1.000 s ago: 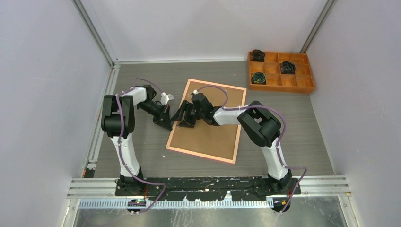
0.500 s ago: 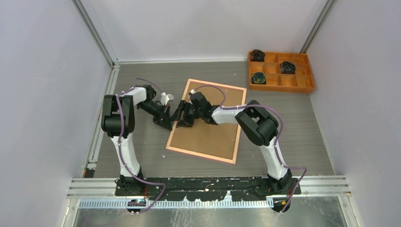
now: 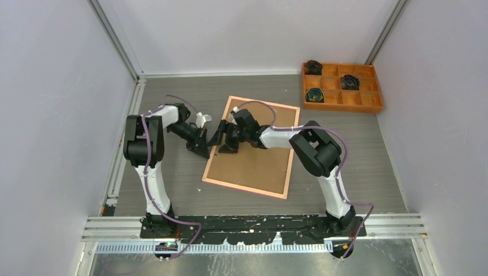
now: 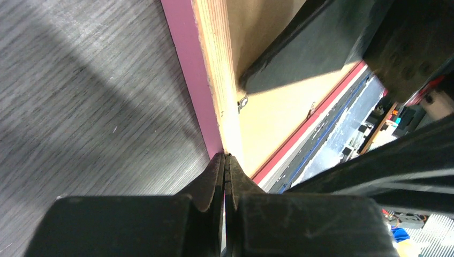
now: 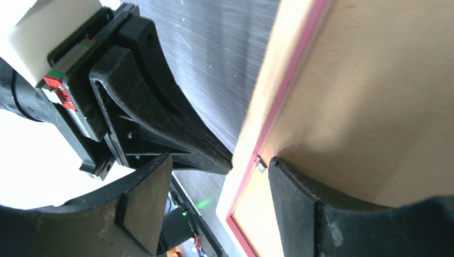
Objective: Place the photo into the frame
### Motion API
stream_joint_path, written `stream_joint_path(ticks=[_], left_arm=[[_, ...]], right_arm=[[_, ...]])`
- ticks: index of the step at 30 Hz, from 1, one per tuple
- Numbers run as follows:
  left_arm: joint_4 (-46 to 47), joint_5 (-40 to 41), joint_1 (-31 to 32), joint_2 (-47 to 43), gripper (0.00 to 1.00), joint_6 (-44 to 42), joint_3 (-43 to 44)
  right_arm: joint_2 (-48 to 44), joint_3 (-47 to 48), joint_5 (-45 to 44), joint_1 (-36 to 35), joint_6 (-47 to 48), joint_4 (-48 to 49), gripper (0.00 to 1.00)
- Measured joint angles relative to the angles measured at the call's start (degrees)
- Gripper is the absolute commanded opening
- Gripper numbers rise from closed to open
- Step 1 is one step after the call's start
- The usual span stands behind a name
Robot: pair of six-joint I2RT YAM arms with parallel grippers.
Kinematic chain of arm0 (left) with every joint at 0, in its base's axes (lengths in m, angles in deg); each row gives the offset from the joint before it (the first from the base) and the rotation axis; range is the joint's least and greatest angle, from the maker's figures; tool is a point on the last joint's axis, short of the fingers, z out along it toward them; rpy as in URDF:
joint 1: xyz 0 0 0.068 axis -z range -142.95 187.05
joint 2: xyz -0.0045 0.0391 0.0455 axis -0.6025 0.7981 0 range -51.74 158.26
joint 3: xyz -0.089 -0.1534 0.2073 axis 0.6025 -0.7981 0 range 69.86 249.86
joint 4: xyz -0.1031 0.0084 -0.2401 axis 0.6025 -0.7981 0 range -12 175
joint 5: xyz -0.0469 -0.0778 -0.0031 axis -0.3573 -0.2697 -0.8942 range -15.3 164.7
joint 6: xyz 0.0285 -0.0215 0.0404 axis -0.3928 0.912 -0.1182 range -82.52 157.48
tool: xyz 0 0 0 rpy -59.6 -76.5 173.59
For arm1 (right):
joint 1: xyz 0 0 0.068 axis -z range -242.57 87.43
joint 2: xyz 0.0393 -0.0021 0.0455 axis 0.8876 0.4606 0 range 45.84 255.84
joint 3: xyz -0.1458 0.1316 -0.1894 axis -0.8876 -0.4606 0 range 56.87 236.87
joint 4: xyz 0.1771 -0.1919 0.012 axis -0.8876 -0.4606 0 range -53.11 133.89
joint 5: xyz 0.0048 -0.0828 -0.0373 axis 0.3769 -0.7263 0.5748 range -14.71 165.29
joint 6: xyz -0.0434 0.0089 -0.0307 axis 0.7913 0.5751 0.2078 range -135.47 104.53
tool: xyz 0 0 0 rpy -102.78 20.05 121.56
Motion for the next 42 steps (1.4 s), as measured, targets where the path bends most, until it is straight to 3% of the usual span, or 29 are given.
stream_joint_path(ticks=[7,14,21,26,32,42], left_arm=[[-1.44,1.6,-0.48,0.0,0.02,-1.84,1.03],[-1.27,4.44,-0.87,0.0,0.05,-2.8,0.98],[-2.95,3.43,-0.81,0.26,0.24,-2.51,3.26],[-4.5,1.38,-0.83,6.47,0.34,0.17,18.34],[-4.42,-1.49,-0.61,16.37,0.32,3.98,32.06],[-5.53,-3.3,0.46,20.92,0.18,5.97,34.21]], right_arm=[[-8.37,-4.15,-2.23,9.18,4.17,-6.45,0.85],[-17.22,-8.04,-7.54,20.17,7.61,-8.81,0.83],[-6.69,2.1,-6.8,18.73,9.62,-10.82,0.76],[2.89,10.67,-4.42,18.32,9.42,-11.74,0.75],[7.74,17.68,-2.99,18.43,9.29,-11.61,0.72],[13.35,25.11,-0.26,17.29,8.33,-10.84,0.69]])
